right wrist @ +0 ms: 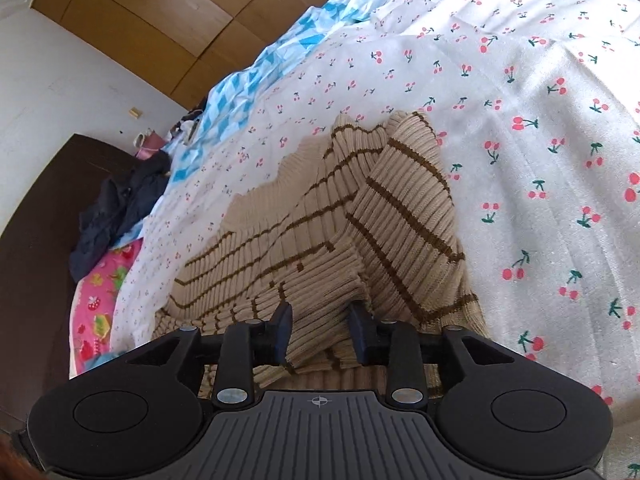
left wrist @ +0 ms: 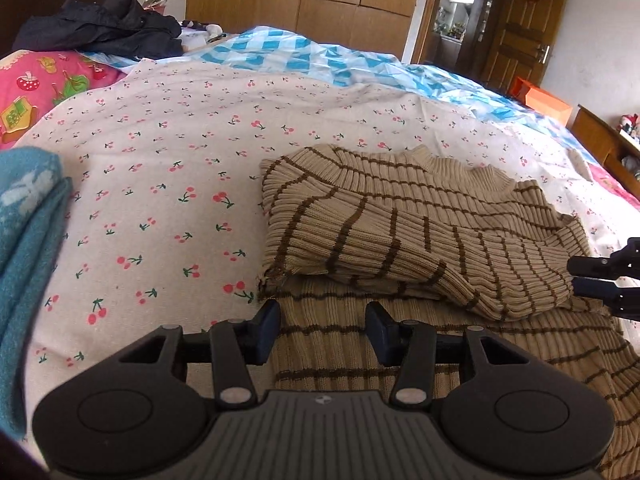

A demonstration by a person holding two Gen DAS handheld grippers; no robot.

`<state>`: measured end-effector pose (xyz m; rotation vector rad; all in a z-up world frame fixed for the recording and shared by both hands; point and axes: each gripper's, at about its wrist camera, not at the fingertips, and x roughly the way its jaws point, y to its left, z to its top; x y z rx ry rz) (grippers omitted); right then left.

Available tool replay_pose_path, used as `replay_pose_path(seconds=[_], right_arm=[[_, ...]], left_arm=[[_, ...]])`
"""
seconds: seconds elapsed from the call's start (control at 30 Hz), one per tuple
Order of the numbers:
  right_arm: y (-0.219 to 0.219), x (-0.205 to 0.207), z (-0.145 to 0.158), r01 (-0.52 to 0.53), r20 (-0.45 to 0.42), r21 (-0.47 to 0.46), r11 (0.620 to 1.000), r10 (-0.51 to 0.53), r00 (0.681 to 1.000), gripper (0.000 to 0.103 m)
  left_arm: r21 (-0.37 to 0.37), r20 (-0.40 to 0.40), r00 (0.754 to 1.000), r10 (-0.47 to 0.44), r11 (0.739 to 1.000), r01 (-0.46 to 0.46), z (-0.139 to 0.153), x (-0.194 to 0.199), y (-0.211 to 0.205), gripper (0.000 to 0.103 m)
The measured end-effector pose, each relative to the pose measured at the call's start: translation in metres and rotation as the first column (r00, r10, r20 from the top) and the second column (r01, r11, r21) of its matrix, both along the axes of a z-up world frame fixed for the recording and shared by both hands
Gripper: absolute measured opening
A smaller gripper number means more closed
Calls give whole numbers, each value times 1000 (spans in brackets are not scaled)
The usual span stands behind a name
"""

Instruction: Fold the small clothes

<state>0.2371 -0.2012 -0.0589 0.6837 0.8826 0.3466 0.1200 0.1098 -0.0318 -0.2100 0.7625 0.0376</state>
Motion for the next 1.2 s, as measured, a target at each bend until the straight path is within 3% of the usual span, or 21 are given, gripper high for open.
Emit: replay_pose_path(seconds=[0.03,0.07,0.2,0.4,0.5,0.63,0.73,0.9,0.93,1.0,1.1,1.2], right_arm=[[1,1,4,-4,8,17,1000,4,1000,8],[2,2,9,-6,26,31,999,6,1000,7],[4,5,41,-16,115,64,998,8,993,5],[7,14,78,-40,184,128,991,16,983,4],[20,19,96,-80,218,130,988,51,975,4],[34,21,121,-131,274,155,979,85,958,4],[38,20,138,-151,313,163,975,94,945,4],[30,11,151,-151,352,162,975,86,932,4],[29,11,148,-146,346,160,976,83,934,4],[23,8,137,-123,325,153,981,68,943,0],[10,6,110,-74,258,144,987,34,966,1],[1,5,77,-29,176,103,994,10,984,1]], left_arm=[[0,9,1000,6,1000,-6,1,-1,1,51],[4,25,1000,10,1000,-10,3,-2,1,51],[48,88,996,-14,999,10,10,-8,-5,51],[186,95,992,-77,981,58,11,-4,-25,52],[320,129,982,-137,943,89,15,-4,-45,54],[412,133,974,-181,904,112,12,2,-64,57],[514,119,977,-177,853,92,1,14,-74,57],[542,108,994,-5,839,-54,0,30,-48,58],[535,109,994,27,841,-82,0,29,-39,63],[505,91,993,70,857,-106,0,27,-27,64],[500,54,992,110,858,-122,-3,24,-21,64],[449,25,996,89,889,-91,-5,18,-23,64]])
